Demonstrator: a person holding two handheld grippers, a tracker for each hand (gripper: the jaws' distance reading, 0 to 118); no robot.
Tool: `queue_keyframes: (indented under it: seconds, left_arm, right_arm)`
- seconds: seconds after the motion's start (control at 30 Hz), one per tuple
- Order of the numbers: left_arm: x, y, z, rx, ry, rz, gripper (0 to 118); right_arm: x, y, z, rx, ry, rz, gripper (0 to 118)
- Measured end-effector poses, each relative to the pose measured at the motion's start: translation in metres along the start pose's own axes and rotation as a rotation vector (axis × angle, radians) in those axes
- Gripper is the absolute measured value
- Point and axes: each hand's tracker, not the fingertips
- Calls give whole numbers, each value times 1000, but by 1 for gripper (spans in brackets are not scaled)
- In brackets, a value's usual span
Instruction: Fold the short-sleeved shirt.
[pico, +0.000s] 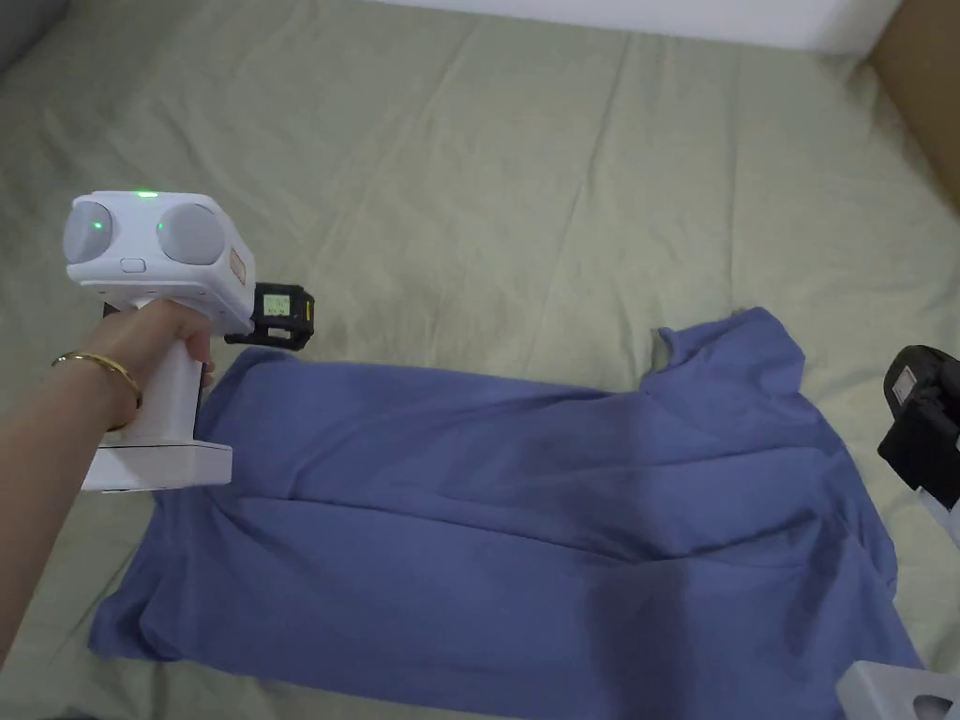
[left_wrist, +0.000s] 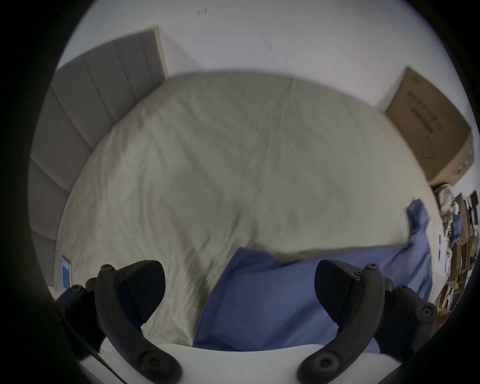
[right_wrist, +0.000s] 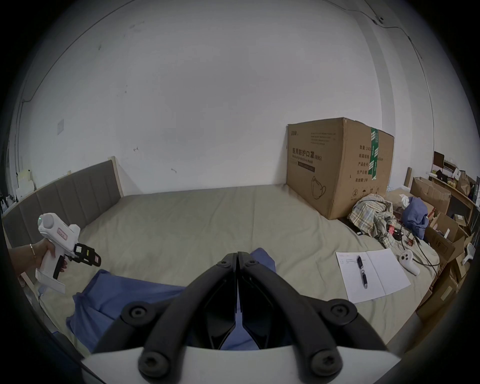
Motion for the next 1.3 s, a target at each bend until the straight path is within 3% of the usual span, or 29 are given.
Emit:
queue_keyframes:
  seconds: [0.1,0.2,0.3,0.43,0.47,0.5,0.67,0.7,0.73,0.77,0.8,0.83,0.9,1.0,1.1,1.17,1.2,1.3]
  left_arm:
    - [-1,0,-21,-19,17,-1,96]
    - [3,-7,-24,-23,12,12,67]
    - [9,-10,-28,-76,-69,9,6]
    - [19,-17,-23,-126,-180,4,3]
    - [14,-15,-16,-25,-86,-80,2]
    - [7,-15,-5,58,-30,-28,2]
    - [-9,-25,43,215,-106,70,2]
    - [7,-13,9,214,-110,62,2]
    - [7,-12,9,228,-115,63,2]
    - [7,-13,9,223,-112,55,2]
    - [-5,-23,40,232,-117,55,2]
    - [-9,-24,42,238,-123,64,2]
    - [-14,-20,33,243,-146,82,2]
    - [-24,-48,55,232,-151,110,2]
    - [-34,-52,42,220,-154,148,2]
    - [-38,-87,46,211,-165,169,2]
    - [-23,-47,46,210,-167,178,2]
    - [-27,-43,43,195,-175,189,2]
  right_arm:
    - [1,-7,-8,-24,-14,17,0]
    - [4,-15,-15,-58,-19,22,0]
    - [5,-22,-18,-76,-28,19,0]
    - [7,-22,-20,-94,-36,22,0]
    - [9,-19,-21,-97,-34,24,0]
    - [11,-15,-22,-99,-29,26,0]
    - [31,19,-55,-155,9,43,5]
    - [36,26,-71,-207,8,64,21]
    - [42,33,-84,-263,28,65,65]
    - [50,38,-105,-334,47,60,95]
    - [57,39,-124,-360,52,36,113]
    - [61,40,-141,-401,41,24,118]
    - [74,33,-183,-519,30,53,117]
    - [88,5,-234,-688,-83,74,117]
    - [93,-24,-265,-786,-127,90,113]
    - [95,-39,-275,-803,-141,60,107]
    - [97,-45,-279,-819,-158,35,104]
    - [101,-60,-286,-816,-182,-13,87]
